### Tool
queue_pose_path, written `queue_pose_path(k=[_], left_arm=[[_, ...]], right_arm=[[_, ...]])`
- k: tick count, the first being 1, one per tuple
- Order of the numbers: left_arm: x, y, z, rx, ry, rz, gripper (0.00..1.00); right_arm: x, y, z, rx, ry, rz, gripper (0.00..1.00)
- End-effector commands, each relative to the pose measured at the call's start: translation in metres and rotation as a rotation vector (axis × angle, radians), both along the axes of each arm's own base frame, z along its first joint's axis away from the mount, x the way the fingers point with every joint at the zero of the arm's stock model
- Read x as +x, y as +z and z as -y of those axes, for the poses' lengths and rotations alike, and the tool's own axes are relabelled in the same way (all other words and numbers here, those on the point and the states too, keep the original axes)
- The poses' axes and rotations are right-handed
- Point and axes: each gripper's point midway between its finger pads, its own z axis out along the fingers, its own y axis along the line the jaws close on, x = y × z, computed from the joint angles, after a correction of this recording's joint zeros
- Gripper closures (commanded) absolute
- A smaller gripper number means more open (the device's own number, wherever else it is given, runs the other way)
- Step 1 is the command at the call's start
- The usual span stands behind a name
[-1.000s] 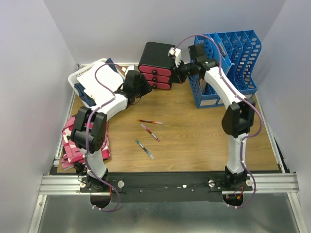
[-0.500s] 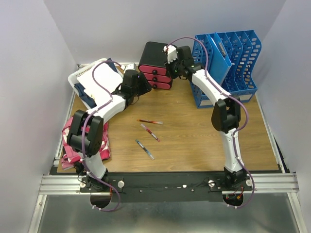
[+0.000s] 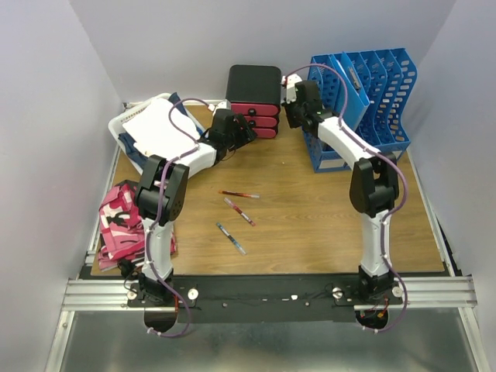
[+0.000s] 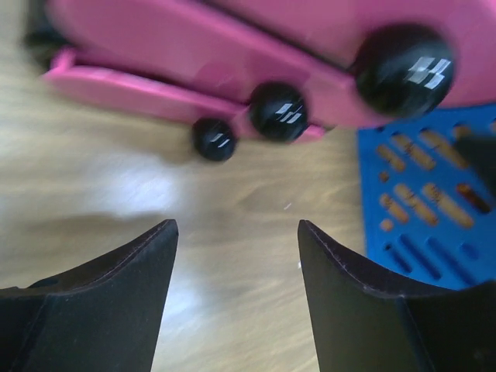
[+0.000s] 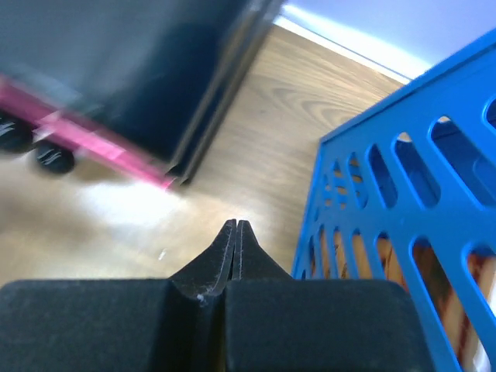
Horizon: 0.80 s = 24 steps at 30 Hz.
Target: Organize the desk
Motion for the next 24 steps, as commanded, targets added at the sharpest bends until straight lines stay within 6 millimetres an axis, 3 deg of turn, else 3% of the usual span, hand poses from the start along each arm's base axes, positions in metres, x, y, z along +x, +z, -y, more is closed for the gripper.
queue_pose_path(k=[1,4,7,14,24], left_arm=[[0.020,0.006,0.021,-0.102,0.049,0.026,0.32],[0.024,-0.011,0.018,-0.115,0.096,-0.005,0.35],[0.028,-0.021,0.014,-0.109,0.140,-0.017,0.38],[0.036,-0.036,0.007,-0.068,0.177,-0.025,0.44],[0.056,-0.041,0.007,-0.020,0.204,-0.012,0.48]], right_arm=[[-0.049,0.065,-0.047,0.121,0.371,0.037,0.94],[-0.079,0.078,-0.059,0.187,0.527,0.004,0.88],[-0.095,0.080,-0.064,0.228,0.581,-0.028,0.87],[-0.104,0.075,-0.063,0.248,0.591,-0.064,0.87],[-0.111,0.086,-0.064,0.283,0.602,-0.064,0.87]])
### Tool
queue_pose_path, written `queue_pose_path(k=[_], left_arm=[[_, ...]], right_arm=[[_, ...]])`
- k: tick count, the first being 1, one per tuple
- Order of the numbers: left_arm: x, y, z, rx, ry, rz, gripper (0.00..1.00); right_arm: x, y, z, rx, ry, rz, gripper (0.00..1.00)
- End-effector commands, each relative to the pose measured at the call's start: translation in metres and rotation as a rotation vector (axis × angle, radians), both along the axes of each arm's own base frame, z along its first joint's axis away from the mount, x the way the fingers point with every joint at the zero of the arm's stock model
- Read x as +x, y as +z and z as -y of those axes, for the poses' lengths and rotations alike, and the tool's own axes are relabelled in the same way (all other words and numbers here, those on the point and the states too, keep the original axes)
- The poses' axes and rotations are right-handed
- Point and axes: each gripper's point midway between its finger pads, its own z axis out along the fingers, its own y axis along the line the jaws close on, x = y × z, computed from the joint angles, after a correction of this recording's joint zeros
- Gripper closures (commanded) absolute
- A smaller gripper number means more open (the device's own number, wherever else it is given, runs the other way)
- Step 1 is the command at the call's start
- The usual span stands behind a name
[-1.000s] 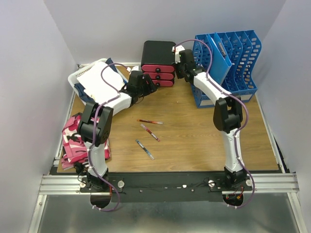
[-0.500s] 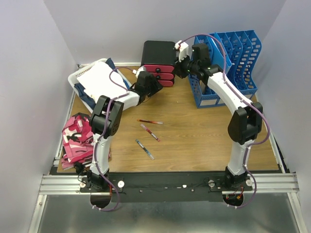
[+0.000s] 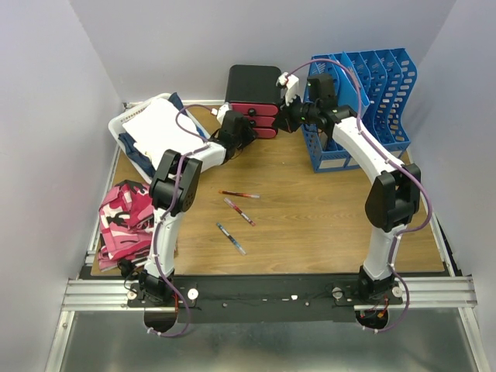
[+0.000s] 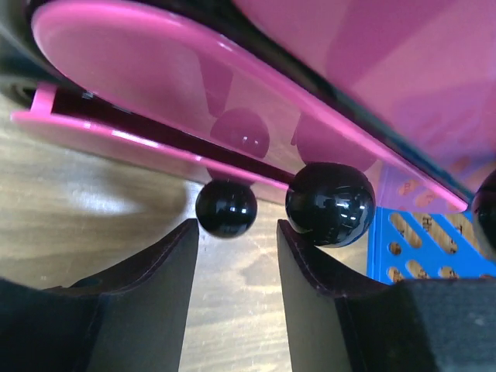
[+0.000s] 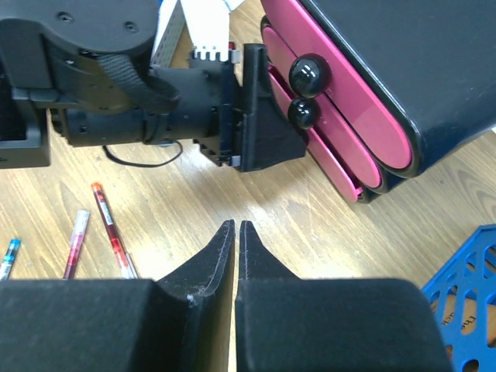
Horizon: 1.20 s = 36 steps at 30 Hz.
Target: Organize the desk
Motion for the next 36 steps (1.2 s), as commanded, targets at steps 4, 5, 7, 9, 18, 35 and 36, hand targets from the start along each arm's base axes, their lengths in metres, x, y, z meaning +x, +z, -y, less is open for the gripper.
queue_pose_path(k=[4,5,7,9,18,35,36], left_arm=[[0.015,-0.007,-0.011,0.063,0.065,0.007,0.51],[0.015,-0.009,-0.011,0.067,0.066,0.005,0.52],[0.017,-0.010,-0.011,0.065,0.065,0.006,0.53],[0.018,-0.013,-0.010,0.061,0.062,0.001,0.53],[0.017,-0.020,-0.011,0.072,0.070,-0.019,0.49],[-0.011,-0.007,-0.006,0.036,0.006,0.019,0.84],[-0.016,0.002,-0.005,0.027,-0.007,0.032,0.84]], right_arm=[[-0.010,0.011,0.003,0.037,0.019,-0.027,0.87],[-0.010,0.012,0.003,0.039,0.019,-0.028,0.87],[-0.010,0.012,0.003,0.043,0.018,-0.030,0.87],[-0.010,0.012,0.004,0.043,0.018,-0.032,0.87],[-0.010,0.015,0.006,0.056,0.015,-0.035,0.87],[-0.021,0.003,0.006,0.055,0.044,-0.072,0.87],[-0.023,0.000,0.005,0.054,0.047,-0.079,0.87]])
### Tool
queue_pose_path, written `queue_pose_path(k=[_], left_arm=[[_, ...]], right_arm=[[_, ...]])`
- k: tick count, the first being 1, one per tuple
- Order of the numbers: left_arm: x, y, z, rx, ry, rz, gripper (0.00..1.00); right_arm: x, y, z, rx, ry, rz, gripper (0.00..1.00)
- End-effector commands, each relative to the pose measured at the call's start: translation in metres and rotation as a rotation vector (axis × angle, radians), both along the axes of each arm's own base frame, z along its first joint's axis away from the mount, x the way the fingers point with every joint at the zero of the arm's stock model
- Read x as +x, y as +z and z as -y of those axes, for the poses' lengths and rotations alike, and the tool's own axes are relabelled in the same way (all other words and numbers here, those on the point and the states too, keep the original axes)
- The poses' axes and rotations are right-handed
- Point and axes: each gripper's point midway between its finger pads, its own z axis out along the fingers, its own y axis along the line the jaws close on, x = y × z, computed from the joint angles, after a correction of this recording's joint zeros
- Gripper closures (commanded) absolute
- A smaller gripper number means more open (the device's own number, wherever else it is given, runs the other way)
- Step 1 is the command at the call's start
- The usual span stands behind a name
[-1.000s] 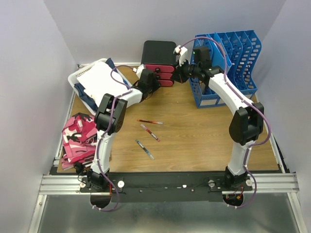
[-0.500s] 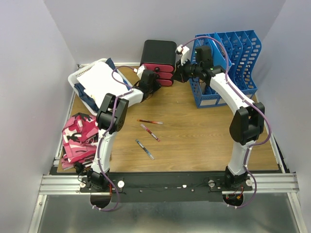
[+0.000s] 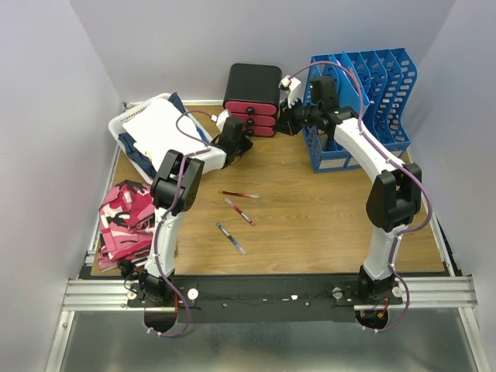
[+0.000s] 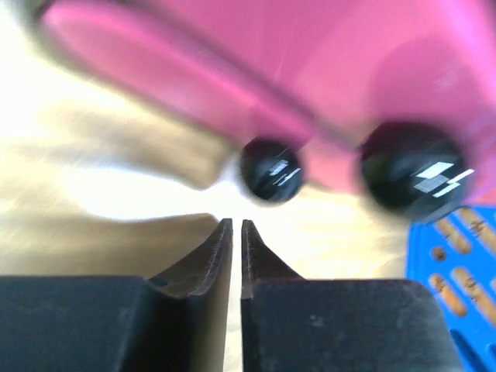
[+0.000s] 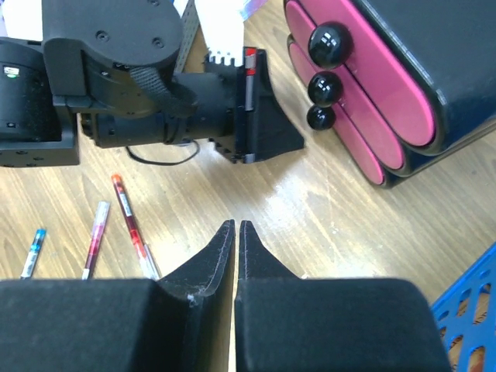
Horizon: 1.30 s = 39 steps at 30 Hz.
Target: Organize the desk
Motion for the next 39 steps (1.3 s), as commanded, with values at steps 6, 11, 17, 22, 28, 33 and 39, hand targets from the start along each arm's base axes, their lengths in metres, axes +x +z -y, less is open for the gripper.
queue_pose_path(k=[6,11,17,22,28,33,39], left_arm=[[-0.048,0.047,-0.006,0.073,-0.101,0.079,0.75],[-0.061,0.086,-0.019,0.201,-0.156,0.118,0.54],[-0.097,0.138,-0.060,0.378,-0.153,0.177,0.33],[-0.145,0.174,-0.117,0.563,-0.087,0.194,0.06],[-0.205,0.214,-0.170,0.646,-0.002,0.253,0.01],[-0.259,0.210,-0.201,0.602,0.072,0.263,0.01],[-0.305,0.191,-0.230,0.563,0.163,0.252,0.01]], right_arm=[[-0.025,-0.007,0.001,0.018,0.067,-0.065,0.87],[-0.030,-0.029,-0.003,0.011,0.091,-0.134,0.77],[-0.033,-0.069,-0.008,-0.261,0.224,0.087,0.49],[-0.050,-0.108,-0.004,-0.449,0.564,0.536,0.22],[-0.014,-0.108,-0.025,-0.526,0.768,0.884,0.18],[0.010,-0.114,-0.053,-0.444,0.827,1.076,0.23],[0.048,-0.116,-0.072,-0.465,0.853,1.135,0.32]])
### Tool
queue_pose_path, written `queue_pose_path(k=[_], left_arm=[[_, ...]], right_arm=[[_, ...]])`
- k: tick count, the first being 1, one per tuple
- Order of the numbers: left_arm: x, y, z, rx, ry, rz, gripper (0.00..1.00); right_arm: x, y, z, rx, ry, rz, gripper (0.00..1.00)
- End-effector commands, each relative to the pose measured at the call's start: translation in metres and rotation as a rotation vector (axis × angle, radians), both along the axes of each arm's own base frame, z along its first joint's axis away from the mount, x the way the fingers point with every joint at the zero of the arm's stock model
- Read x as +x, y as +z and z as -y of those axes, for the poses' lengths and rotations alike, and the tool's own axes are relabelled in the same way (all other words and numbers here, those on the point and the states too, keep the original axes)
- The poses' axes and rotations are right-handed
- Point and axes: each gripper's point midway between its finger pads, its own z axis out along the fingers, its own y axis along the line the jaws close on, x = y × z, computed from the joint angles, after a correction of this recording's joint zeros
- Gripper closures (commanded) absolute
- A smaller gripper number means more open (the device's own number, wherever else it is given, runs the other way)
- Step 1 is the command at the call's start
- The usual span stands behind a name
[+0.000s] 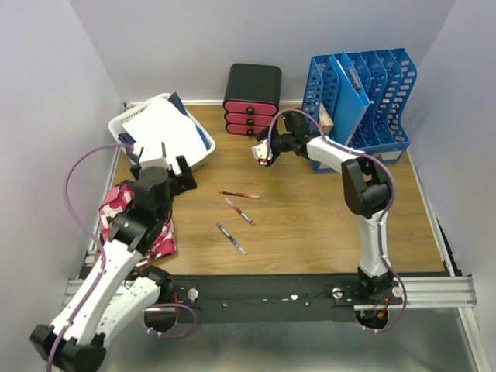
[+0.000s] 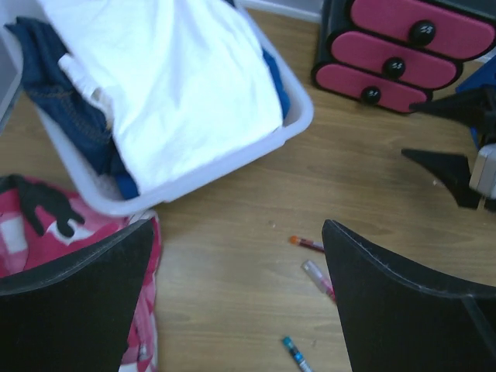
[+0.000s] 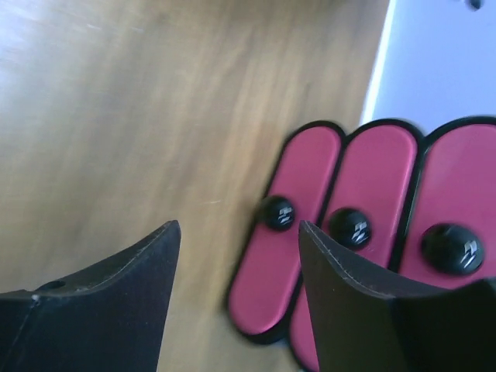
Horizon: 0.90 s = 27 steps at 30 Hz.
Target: Organize the desk
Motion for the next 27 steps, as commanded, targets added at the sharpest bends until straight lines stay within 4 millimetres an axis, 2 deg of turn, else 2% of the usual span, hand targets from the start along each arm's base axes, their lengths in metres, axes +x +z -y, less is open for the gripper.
queue_pose_path(k=[1,2,3,5,15,19,27], left_arm=[[-0.035,-0.028,-0.033,0.007,0.116,-0.048,0.01],[-0.039,-0.032,-0.036,0.006,0.127,-0.052,0.01],[-0.043,-0.030,-0.040,-0.001,0.136,-0.038,0.01],[-0.048,-0.038,-0.044,0.000,0.151,-0.053,0.01],[-0.052,-0.049,-0.046,-0.011,0.167,-0.062,0.01],[-0.050,-0.050,-0.045,-0.017,0.167,-0.060,0.01],[-0.051,-0.053,-0.046,-0.029,0.178,-0.064,0.01]], right_arm=[[0.029,-0.015,-0.020,-0.006,0.085,0.078,0.34],[0.032,-0.015,-0.023,-0.008,0.091,0.087,0.37],[0.040,-0.007,-0.026,0.001,0.090,0.109,0.38],[0.042,-0.023,-0.026,-0.022,0.100,0.092,0.40],[0.066,-0.051,-0.022,-0.090,0.036,0.161,0.41],[0.076,-0.050,-0.023,-0.074,-0.003,0.211,0.40],[0.082,-0.056,-0.031,-0.047,-0.044,0.259,0.37]])
